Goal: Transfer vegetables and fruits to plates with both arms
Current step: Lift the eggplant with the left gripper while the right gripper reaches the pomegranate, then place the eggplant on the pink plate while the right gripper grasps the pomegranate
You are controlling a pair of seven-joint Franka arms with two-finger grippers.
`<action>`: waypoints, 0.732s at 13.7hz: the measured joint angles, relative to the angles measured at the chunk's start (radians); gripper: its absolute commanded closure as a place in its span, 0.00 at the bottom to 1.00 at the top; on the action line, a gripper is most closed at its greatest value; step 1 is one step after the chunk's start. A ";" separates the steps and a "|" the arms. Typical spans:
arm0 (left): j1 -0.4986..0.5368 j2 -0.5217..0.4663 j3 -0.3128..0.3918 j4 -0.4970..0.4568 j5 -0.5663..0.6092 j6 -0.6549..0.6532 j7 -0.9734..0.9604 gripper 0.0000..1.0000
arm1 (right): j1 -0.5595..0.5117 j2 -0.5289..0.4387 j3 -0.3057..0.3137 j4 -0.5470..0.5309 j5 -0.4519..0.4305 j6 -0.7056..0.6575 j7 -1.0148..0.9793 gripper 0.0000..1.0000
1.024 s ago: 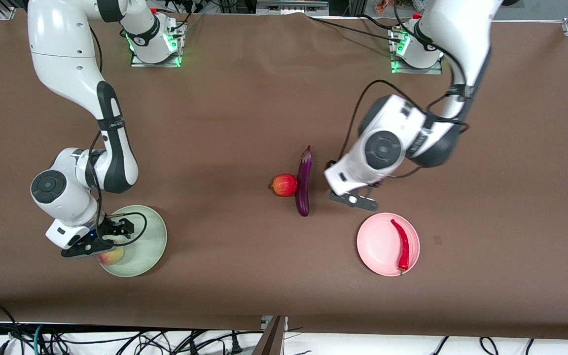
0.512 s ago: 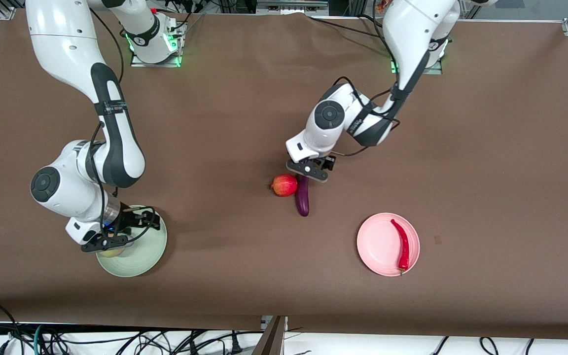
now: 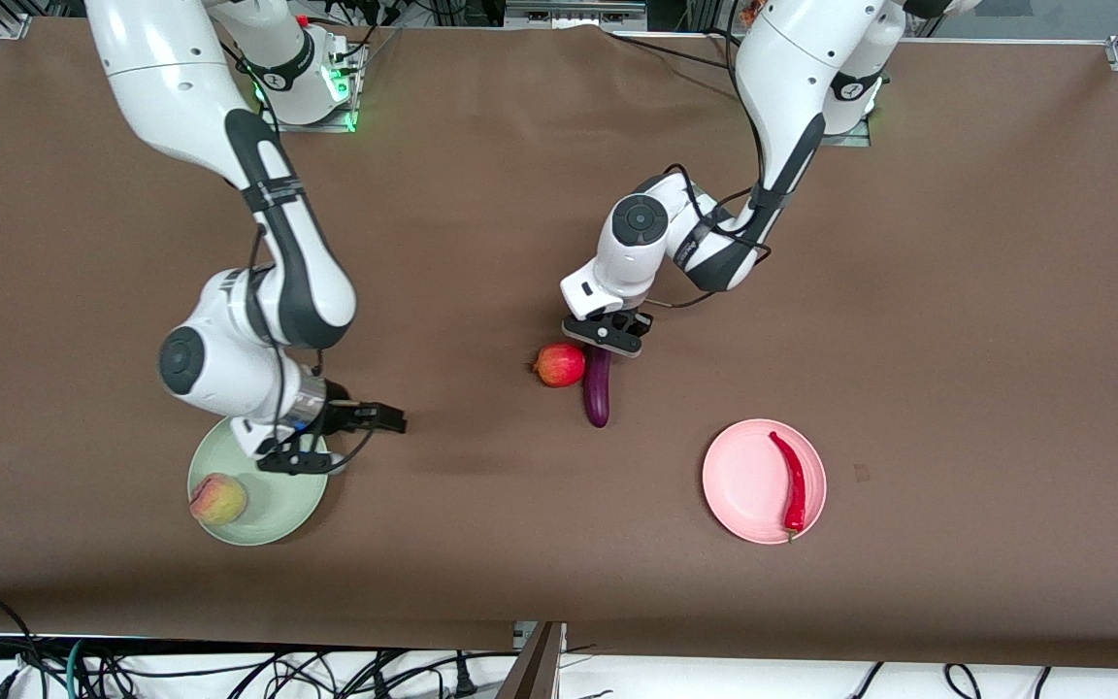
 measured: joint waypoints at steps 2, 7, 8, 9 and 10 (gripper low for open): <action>0.020 -0.022 0.006 0.005 0.003 -0.051 0.000 1.00 | 0.054 0.000 0.003 0.000 0.000 0.005 0.061 0.00; 0.147 -0.183 0.010 0.056 0.009 -0.358 0.002 0.91 | 0.225 0.006 0.003 -0.001 -0.075 0.133 0.312 0.00; 0.173 -0.211 0.011 0.074 0.009 -0.402 0.002 0.91 | 0.253 0.012 0.003 -0.001 -0.125 0.149 0.373 0.00; 0.201 -0.228 0.012 0.094 0.010 -0.422 0.006 0.91 | 0.275 0.018 0.004 -0.001 -0.163 0.157 0.426 0.00; 0.231 -0.232 0.013 0.116 0.011 -0.431 0.029 0.91 | 0.297 0.023 0.004 0.000 -0.184 0.163 0.468 0.00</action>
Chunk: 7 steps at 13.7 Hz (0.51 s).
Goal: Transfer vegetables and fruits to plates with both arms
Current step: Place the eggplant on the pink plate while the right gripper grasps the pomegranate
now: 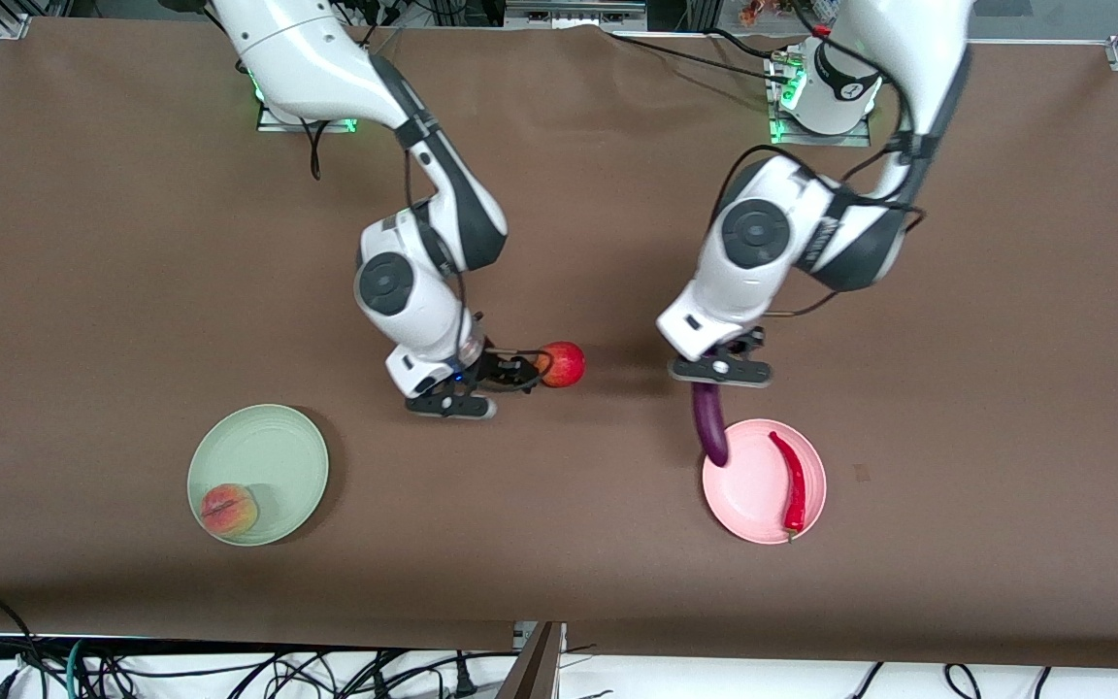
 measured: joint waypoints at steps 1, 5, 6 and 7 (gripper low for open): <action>0.029 0.006 0.001 0.022 0.000 -0.001 0.053 0.91 | 0.024 0.003 0.000 0.001 -0.014 0.005 0.038 0.00; 0.145 0.110 0.004 0.129 0.000 0.000 0.292 0.90 | 0.084 0.008 -0.001 0.019 -0.109 0.010 0.163 0.00; 0.157 0.145 0.004 0.150 0.000 0.001 0.314 0.90 | 0.086 0.012 -0.001 0.025 -0.117 0.010 0.169 0.00; 0.159 0.181 0.003 0.167 0.000 0.003 0.322 0.90 | 0.088 0.018 -0.002 0.029 -0.118 0.014 0.169 0.00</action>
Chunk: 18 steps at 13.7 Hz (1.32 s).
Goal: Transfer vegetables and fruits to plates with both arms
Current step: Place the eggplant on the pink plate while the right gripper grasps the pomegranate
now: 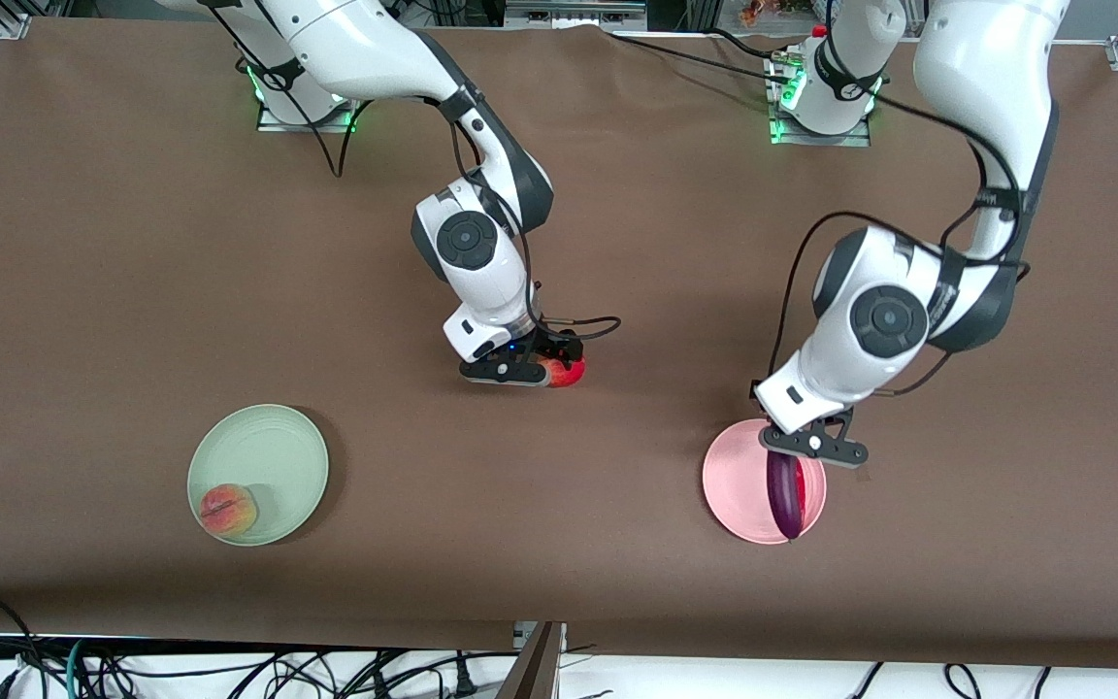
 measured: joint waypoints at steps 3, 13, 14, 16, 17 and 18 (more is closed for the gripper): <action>-0.010 0.077 -0.011 0.032 0.000 0.036 0.003 0.84 | 0.011 0.015 0.000 0.003 0.000 0.043 0.001 0.00; -0.010 0.118 -0.011 0.037 0.000 0.068 0.006 0.00 | 0.045 0.077 -0.001 0.005 -0.064 0.143 0.007 0.51; -0.006 0.118 -0.009 0.039 0.000 0.068 0.007 0.00 | 0.047 0.078 -0.003 0.006 -0.075 0.146 0.007 0.63; 0.004 0.116 -0.008 0.049 0.000 0.067 0.008 0.00 | 0.048 0.078 -0.004 0.008 -0.076 0.147 0.007 0.66; 0.010 0.111 -0.008 0.057 0.000 0.062 0.008 0.00 | 0.048 0.078 -0.005 0.009 -0.076 0.147 0.007 0.66; 0.015 0.102 -0.008 0.066 0.000 0.039 0.008 0.00 | 0.048 0.078 -0.008 0.009 -0.076 0.147 0.007 0.66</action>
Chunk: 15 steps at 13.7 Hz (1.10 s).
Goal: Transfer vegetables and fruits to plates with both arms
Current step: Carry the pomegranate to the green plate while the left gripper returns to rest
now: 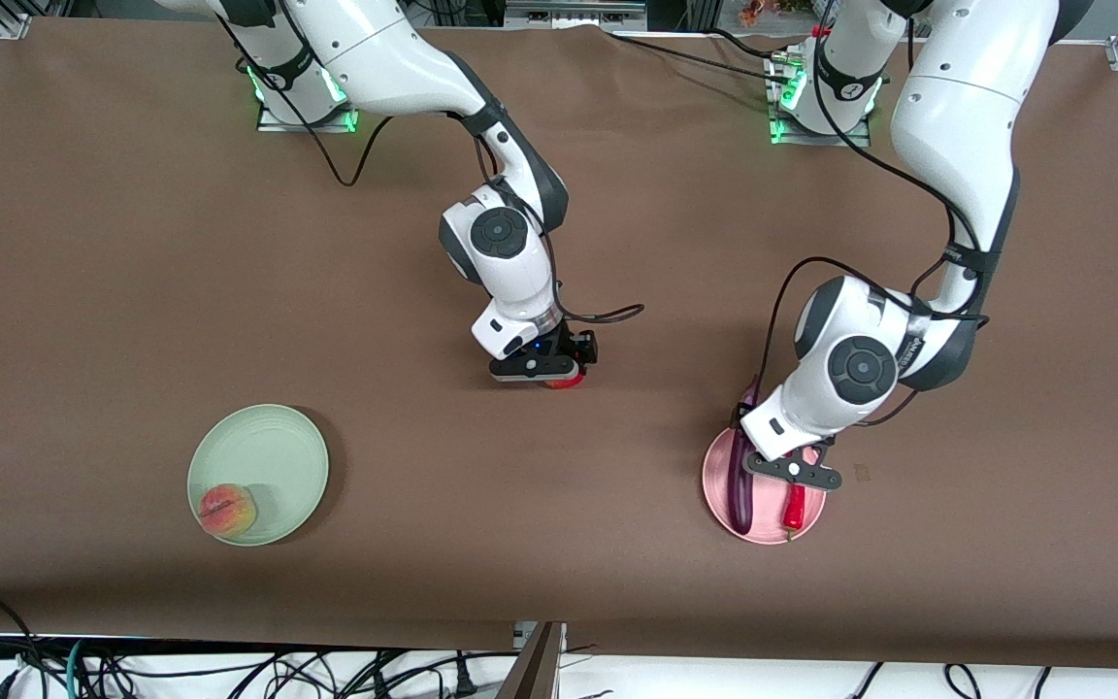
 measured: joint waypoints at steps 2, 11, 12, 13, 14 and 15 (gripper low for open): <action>0.007 -0.044 0.000 0.017 0.000 -0.086 0.000 0.00 | 0.000 -0.004 -0.038 0.009 -0.001 -0.015 -0.006 0.66; 0.109 -0.401 0.002 0.036 0.000 -0.464 0.066 0.00 | -0.351 -0.099 -0.124 0.166 0.000 -0.504 -0.610 0.66; 0.124 -0.436 0.002 0.036 -0.001 -0.511 0.099 0.00 | -0.398 -0.094 -0.123 0.165 0.000 -0.507 -0.670 0.66; 0.138 -0.467 0.002 0.035 -0.017 -0.558 0.122 0.00 | -0.436 -0.090 -0.121 0.165 0.000 -0.508 -0.715 0.66; 0.151 -0.494 0.003 0.033 -0.051 -0.592 0.135 0.00 | -0.460 -0.084 -0.121 0.164 -0.001 -0.509 -0.751 0.66; 0.157 -0.522 0.006 0.026 -0.077 -0.614 0.143 0.00 | -0.472 -0.074 -0.120 0.163 -0.001 -0.509 -0.775 0.66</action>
